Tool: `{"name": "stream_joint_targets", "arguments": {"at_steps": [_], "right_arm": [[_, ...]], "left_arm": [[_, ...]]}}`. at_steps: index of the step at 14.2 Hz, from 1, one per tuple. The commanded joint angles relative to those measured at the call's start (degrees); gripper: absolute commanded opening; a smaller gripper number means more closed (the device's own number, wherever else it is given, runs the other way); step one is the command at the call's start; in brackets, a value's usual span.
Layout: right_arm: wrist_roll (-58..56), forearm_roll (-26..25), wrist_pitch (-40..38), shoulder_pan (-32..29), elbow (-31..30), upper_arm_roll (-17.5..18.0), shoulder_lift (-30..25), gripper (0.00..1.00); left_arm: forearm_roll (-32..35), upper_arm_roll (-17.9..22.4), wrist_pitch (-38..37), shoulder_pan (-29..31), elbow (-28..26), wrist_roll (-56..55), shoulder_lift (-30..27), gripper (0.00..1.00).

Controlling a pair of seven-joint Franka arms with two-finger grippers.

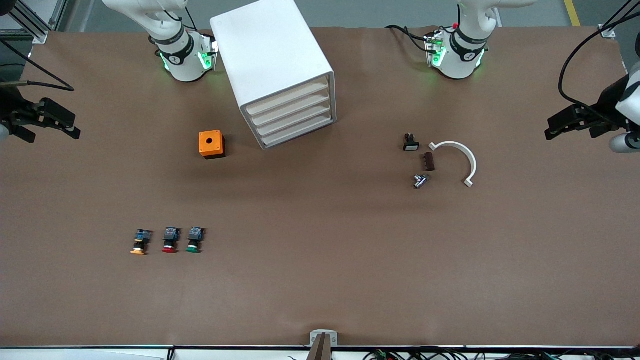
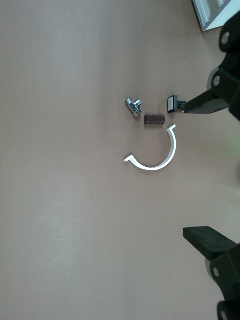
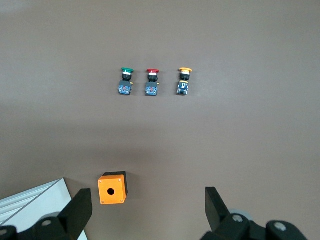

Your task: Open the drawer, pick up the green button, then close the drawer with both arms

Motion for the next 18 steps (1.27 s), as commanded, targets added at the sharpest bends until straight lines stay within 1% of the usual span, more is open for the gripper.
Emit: {"name": "stream_joint_targets", "arguments": {"at_steps": [1,16,18], "right_arm": [[1.15,0.84,-0.32,-0.24,-1.78,-0.08,-1.96,1.0],[1.23,0.14,-1.81,-0.33,-1.78,-0.17,-2.05,1.0],[3.32,0.14,-1.81,-0.25,-1.78,-0.09,-2.4,1.0]], "left_arm": [[-0.01,-0.77,-0.07,0.45,1.42,0.15,0.54,0.99],[-0.53,-0.68,2.39,0.35,2.21,-0.03,1.24,0.99],[-0.53,-0.68,2.39,0.27,2.12,-0.12,1.42,0.99]]}}
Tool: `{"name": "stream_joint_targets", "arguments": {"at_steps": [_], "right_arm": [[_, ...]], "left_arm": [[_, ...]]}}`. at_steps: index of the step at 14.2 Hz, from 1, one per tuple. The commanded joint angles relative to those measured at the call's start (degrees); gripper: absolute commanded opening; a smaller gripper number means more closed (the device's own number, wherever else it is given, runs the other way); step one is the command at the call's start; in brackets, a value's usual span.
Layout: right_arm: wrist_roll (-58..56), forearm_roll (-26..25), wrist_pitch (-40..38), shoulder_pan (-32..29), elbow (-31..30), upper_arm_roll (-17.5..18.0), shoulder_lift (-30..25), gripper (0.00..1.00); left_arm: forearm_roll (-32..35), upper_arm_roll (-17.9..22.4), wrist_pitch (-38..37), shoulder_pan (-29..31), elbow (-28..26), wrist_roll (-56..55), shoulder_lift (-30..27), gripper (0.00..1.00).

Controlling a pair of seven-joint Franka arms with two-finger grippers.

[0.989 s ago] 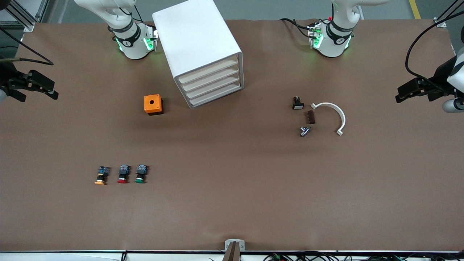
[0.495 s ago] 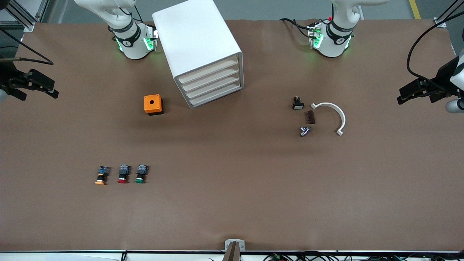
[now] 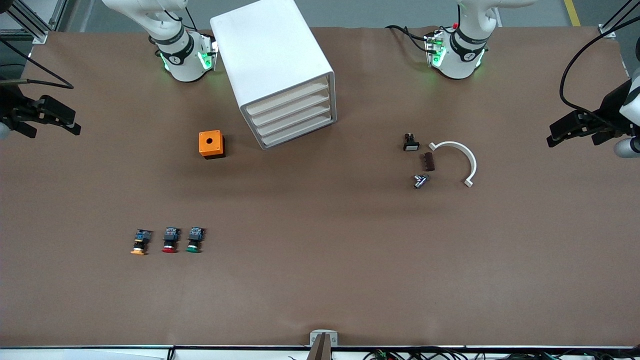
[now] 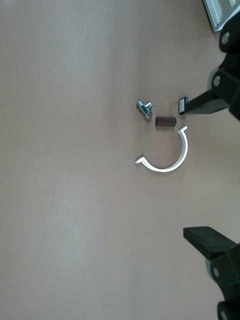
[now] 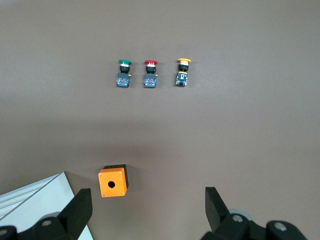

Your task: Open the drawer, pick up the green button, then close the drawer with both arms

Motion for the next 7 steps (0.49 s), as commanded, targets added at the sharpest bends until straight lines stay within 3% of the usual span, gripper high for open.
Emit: {"name": "stream_joint_targets", "arguments": {"at_steps": [1,7], "right_arm": [[3.17,0.04,-0.09,0.01,-1.57,0.32,-2.13,1.0],[2.83,0.04,-0.01,-0.16,-1.57,0.32,-2.05,1.0]], "left_arm": [[-0.6,-0.19,0.0,0.33,1.42,-0.08,0.93,0.99],[-0.52,-0.19,0.0,0.42,1.5,-0.08,0.93,0.99]]}}
